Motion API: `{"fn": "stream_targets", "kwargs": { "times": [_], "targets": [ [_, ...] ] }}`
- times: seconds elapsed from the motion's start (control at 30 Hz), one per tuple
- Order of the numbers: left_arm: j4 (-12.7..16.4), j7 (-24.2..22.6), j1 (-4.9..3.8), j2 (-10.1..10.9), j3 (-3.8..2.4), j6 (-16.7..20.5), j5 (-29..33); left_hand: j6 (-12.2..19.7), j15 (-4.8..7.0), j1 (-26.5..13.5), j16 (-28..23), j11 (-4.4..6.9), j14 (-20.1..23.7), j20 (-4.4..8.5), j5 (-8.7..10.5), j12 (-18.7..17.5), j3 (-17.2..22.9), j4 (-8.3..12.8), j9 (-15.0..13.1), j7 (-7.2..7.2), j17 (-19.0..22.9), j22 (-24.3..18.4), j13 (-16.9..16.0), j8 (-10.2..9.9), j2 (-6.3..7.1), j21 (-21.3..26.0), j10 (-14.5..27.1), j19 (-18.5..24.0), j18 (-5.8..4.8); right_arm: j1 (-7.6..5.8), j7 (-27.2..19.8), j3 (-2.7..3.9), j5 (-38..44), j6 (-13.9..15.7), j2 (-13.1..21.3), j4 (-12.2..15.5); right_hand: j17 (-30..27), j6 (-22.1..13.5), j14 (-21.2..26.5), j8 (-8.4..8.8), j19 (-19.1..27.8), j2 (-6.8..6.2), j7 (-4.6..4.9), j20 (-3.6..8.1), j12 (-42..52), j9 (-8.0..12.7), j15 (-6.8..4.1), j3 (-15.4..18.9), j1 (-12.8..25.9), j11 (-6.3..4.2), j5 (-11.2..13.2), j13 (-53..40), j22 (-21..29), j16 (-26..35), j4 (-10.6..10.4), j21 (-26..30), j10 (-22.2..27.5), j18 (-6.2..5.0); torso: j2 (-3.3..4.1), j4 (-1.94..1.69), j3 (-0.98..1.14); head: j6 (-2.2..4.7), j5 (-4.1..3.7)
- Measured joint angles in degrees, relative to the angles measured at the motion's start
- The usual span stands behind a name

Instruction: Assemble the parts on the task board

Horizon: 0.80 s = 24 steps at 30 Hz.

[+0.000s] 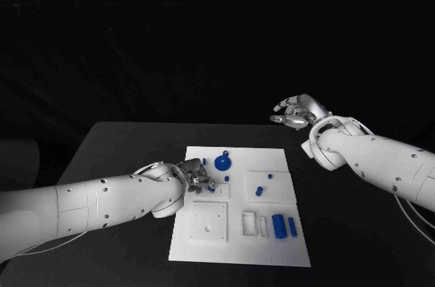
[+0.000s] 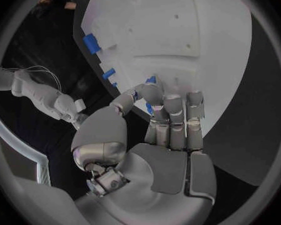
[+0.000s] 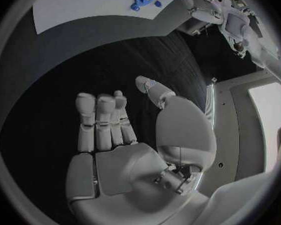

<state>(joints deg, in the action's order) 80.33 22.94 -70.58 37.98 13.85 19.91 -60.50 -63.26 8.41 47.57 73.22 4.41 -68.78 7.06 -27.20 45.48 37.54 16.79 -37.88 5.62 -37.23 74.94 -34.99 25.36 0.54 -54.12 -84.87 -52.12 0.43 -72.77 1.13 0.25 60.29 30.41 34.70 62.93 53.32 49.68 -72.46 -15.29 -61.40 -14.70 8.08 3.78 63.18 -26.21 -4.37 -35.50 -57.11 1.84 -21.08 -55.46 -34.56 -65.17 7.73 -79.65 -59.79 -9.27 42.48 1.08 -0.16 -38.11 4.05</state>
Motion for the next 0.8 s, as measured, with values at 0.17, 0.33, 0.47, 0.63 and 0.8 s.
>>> {"fn": "stream_targets", "kwargs": {
  "times": [0.17, 0.33, 0.47, 0.63, 0.8],
  "targets": [
    [-0.3, 0.0, 0.27, -0.1, 0.00, 0.1, -0.1, 0.0, 0.00, 0.0, 0.0, -0.07, 0.0, 0.00, 0.20, 0.0, 0.1, -0.1, -0.3, 0.00, 0.0, 0.0, 0.1, 0.1, 0.00, 0.0, 0.1, 0.0, 0.00, 0.00, 0.0, 0.00, 0.0, -0.1, 0.0, 0.0, 0.0, 0.0, 0.0, 0.00, 0.0, 0.22, -0.01, 0.00, 0.0, 0.0, 0.00, 0.0, 0.2, 0.00, -0.2, 0.0, 0.0, 0.0, 0.0, 0.0, 0.0, 0.00, 0.00, 0.00, 0.00, 0.03, 0.02],
    [-0.4, -0.1, 0.42, -0.1, -0.01, 0.1, -0.1, 0.0, 0.00, 0.0, 0.2, -0.07, 0.0, 0.00, 0.21, 0.0, 0.1, -0.1, -0.3, 0.00, 0.1, 0.0, 0.1, 0.1, 0.00, 0.0, 0.1, 0.0, 0.00, 0.00, 0.1, 0.00, 0.0, -0.1, 0.0, 0.0, 0.0, 0.0, 0.0, 0.00, 0.0, 0.24, -0.02, 0.00, 0.0, 0.0, 0.01, 0.0, 0.2, 0.00, -0.2, 0.0, 0.0, 0.0, 0.0, 0.0, 0.0, 0.00, 0.00, 0.01, 0.01, 0.02, 0.03],
    [-0.5, -0.2, 0.42, -0.2, -0.03, 0.1, -0.1, 0.0, 0.00, 0.0, 0.2, -0.07, 0.0, 0.00, 0.41, 0.0, 0.0, -0.1, -1.3, 0.00, 0.1, 0.0, 0.1, 0.1, 0.04, 0.0, 0.1, 0.0, 0.00, 0.00, 0.1, 0.00, 0.0, -0.1, 0.0, 0.0, 0.0, 0.0, 0.0, 0.00, 0.0, 0.24, -0.06, 0.00, 0.0, 0.0, 0.01, 0.0, 0.2, 0.00, -0.2, 0.0, 0.0, 0.0, 0.0, 0.0, 0.0, 0.00, 0.02, 0.05, 0.04, -0.04, 0.04],
    [-0.5, -0.2, 0.44, -0.2, -0.03, 0.1, -0.1, 0.0, 0.00, 0.1, 0.2, -0.07, 0.0, 0.00, 0.42, 0.0, 0.0, -0.2, -1.6, 0.00, 0.1, 0.0, 0.1, 0.1, 0.07, 0.0, 0.1, 0.0, 0.00, 0.00, 0.1, 0.00, 0.0, -0.2, 0.0, -0.1, 0.0, 0.1, 0.0, 0.00, 0.0, 0.24, -0.10, 0.00, 0.0, 0.0, 0.01, 0.0, 0.2, 0.00, -0.2, 0.0, 0.0, 0.0, 0.0, 0.0, 0.0, 0.00, 0.03, 0.03, 0.04, -0.13, -0.01],
    [-0.5, -0.3, 0.45, -0.2, -0.03, 0.0, -0.1, 0.0, 0.00, 0.1, 0.2, -0.07, 0.0, 0.00, 0.61, 0.0, 0.0, -0.2, -2.5, 0.00, 0.2, 0.0, 0.2, 0.0, 0.07, 0.0, 0.1, 0.0, 0.00, 0.00, 0.2, 0.00, 0.0, -0.2, -0.1, -0.1, 0.1, 0.0, -0.1, 0.00, -0.1, 0.24, -0.20, -0.09, 0.0, 0.0, -0.15, 0.2, 0.2, 0.00, -0.2, 0.0, -0.1, 0.0, 0.1, 0.0, 0.0, 0.00, 0.04, 0.02, 0.04, -0.13, -0.05]
  ]
}}
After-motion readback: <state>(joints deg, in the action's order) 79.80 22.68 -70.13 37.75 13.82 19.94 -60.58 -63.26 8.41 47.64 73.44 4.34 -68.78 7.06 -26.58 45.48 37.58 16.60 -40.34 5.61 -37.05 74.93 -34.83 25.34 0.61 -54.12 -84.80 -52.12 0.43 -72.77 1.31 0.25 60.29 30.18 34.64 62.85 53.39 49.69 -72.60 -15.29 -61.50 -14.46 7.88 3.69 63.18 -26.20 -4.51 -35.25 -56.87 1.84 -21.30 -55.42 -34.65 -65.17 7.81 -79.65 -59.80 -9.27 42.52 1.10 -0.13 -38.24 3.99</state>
